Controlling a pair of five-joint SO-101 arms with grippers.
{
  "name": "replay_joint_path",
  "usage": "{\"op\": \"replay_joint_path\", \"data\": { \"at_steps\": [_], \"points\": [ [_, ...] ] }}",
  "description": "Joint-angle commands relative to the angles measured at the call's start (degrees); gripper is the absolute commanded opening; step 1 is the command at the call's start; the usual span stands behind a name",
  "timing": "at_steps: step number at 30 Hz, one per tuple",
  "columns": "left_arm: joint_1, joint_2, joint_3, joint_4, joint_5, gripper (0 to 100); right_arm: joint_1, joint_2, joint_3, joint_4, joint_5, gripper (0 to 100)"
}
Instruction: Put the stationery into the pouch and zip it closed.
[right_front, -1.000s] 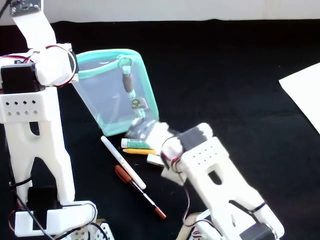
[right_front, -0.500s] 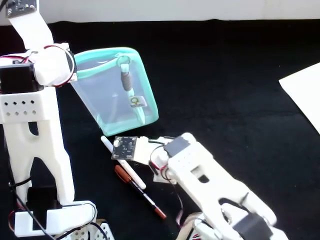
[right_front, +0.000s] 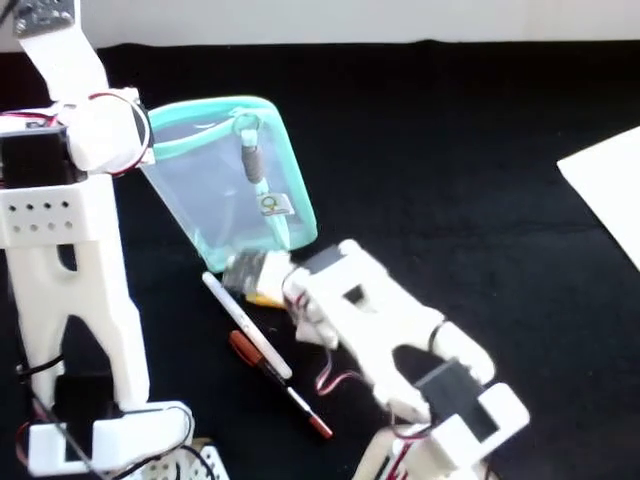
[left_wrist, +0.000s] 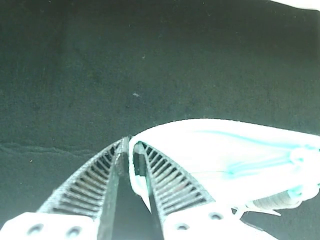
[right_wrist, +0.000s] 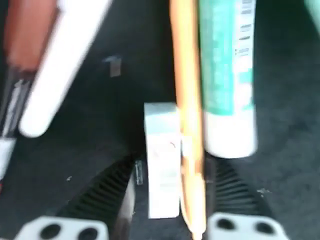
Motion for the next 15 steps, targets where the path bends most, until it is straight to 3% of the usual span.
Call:
{"op": "replay_joint_path", "data": {
  "at_steps": [1, 10, 15],
  "points": [
    [-0.48, -0.66, -0.48, 0.35, 0.62, 1, 1.36, -5.05, -2.15, 1.36, -4.84, 0.7],
    [-0.48, -0.66, -0.40, 0.26, 0.62, 1, 2.77, -31.96, -2.77, 10.86, -13.01, 0.5],
    [-0.40, -0.66, 0.04, 0.53, 0.62, 1, 3.47, -39.78, -7.16, 16.22, -18.73, 0.5]
  ]
}}
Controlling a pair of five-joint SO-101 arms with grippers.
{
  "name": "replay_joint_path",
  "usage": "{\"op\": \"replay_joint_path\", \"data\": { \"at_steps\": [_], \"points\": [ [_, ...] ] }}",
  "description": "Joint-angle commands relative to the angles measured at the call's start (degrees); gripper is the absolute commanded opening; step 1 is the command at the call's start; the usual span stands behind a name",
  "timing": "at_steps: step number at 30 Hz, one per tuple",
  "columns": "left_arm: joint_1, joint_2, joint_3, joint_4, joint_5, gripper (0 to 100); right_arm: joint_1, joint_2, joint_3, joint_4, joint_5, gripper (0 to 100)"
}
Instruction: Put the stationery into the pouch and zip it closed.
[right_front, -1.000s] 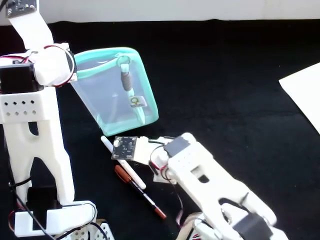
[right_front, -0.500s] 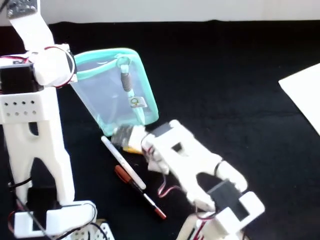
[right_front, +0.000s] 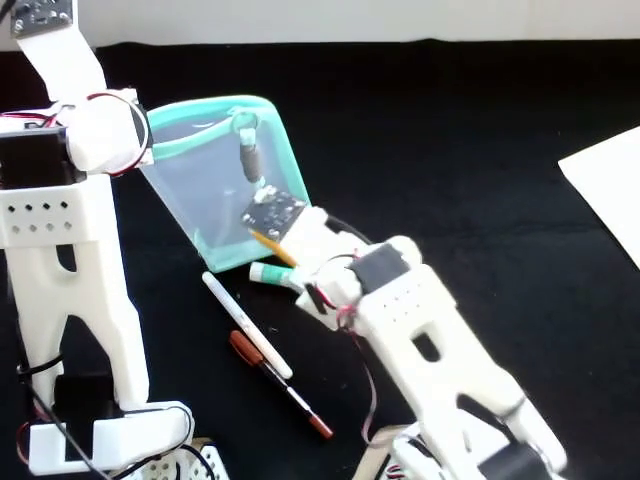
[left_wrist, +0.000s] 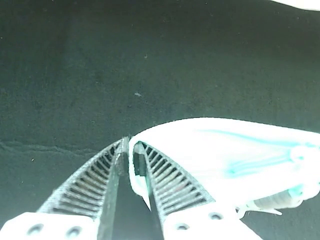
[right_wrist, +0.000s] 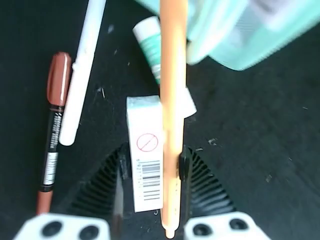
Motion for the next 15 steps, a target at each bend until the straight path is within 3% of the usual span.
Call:
{"op": "replay_joint_path", "data": {
  "at_steps": [1, 11, 15],
  "points": [
    [-0.31, -0.66, 0.04, 0.44, 0.62, 1, 2.24, -6.64, -7.08, 3.47, -5.10, 0.5],
    [0.04, -0.66, -0.31, 6.59, 0.35, 1, 3.12, -14.90, -32.48, 3.91, -25.49, 0.5],
    [2.15, -0.57, 0.13, 8.35, 0.26, 1, 3.03, -14.90, -39.96, -0.84, -31.82, 0.5]
  ]
}}
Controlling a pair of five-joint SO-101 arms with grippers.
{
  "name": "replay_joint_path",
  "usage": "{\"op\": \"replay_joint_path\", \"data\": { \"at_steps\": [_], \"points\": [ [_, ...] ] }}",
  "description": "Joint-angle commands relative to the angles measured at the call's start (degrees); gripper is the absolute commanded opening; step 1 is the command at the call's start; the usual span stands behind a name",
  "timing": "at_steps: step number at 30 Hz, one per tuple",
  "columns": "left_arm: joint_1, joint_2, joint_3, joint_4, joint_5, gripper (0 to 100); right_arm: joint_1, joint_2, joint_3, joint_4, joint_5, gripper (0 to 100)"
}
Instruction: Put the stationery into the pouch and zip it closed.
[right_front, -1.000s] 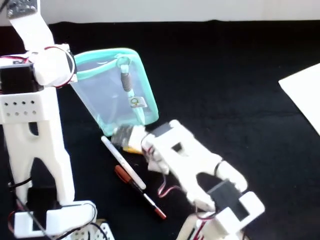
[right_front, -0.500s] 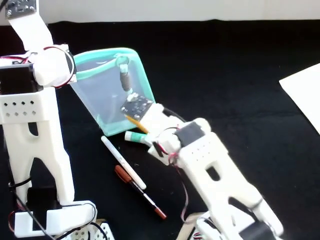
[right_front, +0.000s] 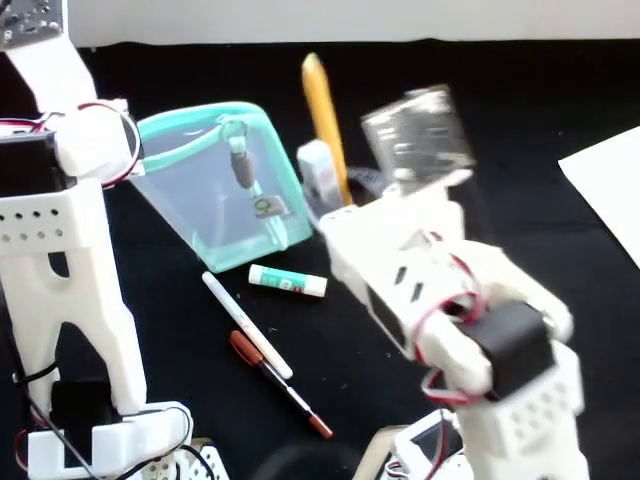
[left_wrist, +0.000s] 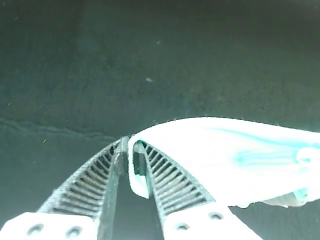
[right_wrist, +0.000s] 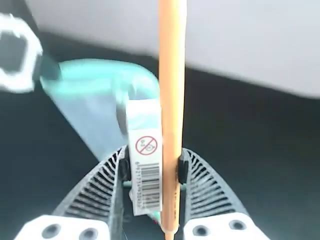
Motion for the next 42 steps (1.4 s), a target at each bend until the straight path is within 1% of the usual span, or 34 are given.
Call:
{"op": "replay_joint_path", "data": {
  "at_steps": [1, 4, 7, 10, 14, 17, 21, 26, 32, 37, 42],
  "points": [
    [3.03, -0.22, 0.31, 2.55, 0.35, 1, 0.66, -1.19, -7.52, -4.88, -4.57, 0.5],
    [5.67, -0.22, 0.13, 2.73, 0.62, 1, -0.31, -1.10, -7.78, -8.22, -6.24, 0.5],
    [7.69, -0.22, 0.57, 2.73, 0.70, 1, -3.91, -0.57, -7.78, -9.98, -6.68, 0.5],
    [9.19, -0.22, 0.57, 2.73, 1.14, 1, -8.40, 2.33, -7.87, -12.09, -6.42, 0.5],
    [10.07, 0.04, 0.57, 2.73, 3.25, 1, -10.77, 7.60, -7.87, -16.57, -6.59, 0.5],
    [10.15, -0.04, 0.57, 2.73, 3.34, 1, -10.86, 11.65, -8.04, -21.85, -6.59, 0.5],
    [10.15, -0.22, 0.57, 2.73, 3.43, 1, -11.30, 16.40, -7.96, -23.60, -6.77, 0.5],
    [10.15, -0.22, 0.13, 2.73, 3.43, 1, -11.56, 23.08, -7.78, -29.85, -6.51, 0.5],
    [9.89, -0.22, 0.13, 2.37, 3.34, 1, -10.86, 27.65, -7.69, -29.93, -6.68, 0.5],
    [9.89, -0.22, 0.13, 2.29, 3.34, 1, -7.69, 25.27, -5.41, -27.82, -6.68, 0.5],
    [9.98, -0.22, 0.13, 2.29, 3.43, 1, -7.43, 21.85, 2.68, -27.38, -6.68, 0.5]
  ]
}}
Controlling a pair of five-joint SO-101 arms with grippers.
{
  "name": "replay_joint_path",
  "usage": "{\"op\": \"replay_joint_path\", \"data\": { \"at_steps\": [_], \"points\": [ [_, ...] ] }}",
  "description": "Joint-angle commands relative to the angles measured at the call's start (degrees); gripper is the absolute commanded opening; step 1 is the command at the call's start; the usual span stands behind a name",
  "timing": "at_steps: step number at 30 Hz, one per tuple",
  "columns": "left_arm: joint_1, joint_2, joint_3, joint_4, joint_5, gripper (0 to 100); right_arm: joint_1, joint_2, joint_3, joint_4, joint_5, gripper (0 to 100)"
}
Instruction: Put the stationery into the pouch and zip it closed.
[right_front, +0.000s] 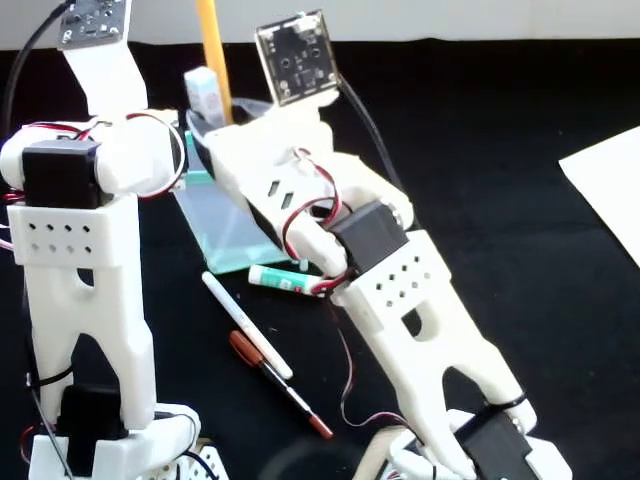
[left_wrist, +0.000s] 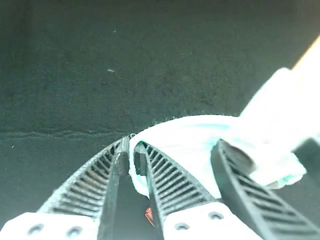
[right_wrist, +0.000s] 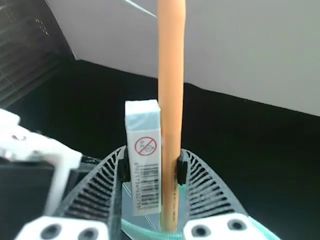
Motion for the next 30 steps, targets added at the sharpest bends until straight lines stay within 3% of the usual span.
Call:
{"op": "replay_joint_path", "data": {
  "at_steps": [1, 9, 18, 20, 25, 30],
  "points": [
    [0.92, 0.13, 0.22, 0.53, 0.53, 1, 0.92, -4.26, 4.62, -0.04, -0.09, 0.5],
    [0.92, 0.13, 0.22, 0.53, 0.53, 1, 1.10, -5.14, 15.34, -7.96, 0.18, 0.5],
    [0.84, 0.13, 0.22, 0.53, 0.53, 1, 1.10, -4.97, 16.92, -8.48, 0.18, 1.3],
    [0.84, 0.13, 0.22, 0.53, 0.53, 1, 1.19, -4.97, 16.92, -8.31, 0.18, 6.4],
    [0.84, 0.13, 0.22, 0.53, 0.44, 1, 1.19, -5.05, 17.01, -8.22, 0.18, 33.4],
    [0.84, 0.13, 0.22, 0.53, 0.44, 1, 1.19, -5.14, 16.57, -5.49, 0.18, 35.4]
  ]
}}
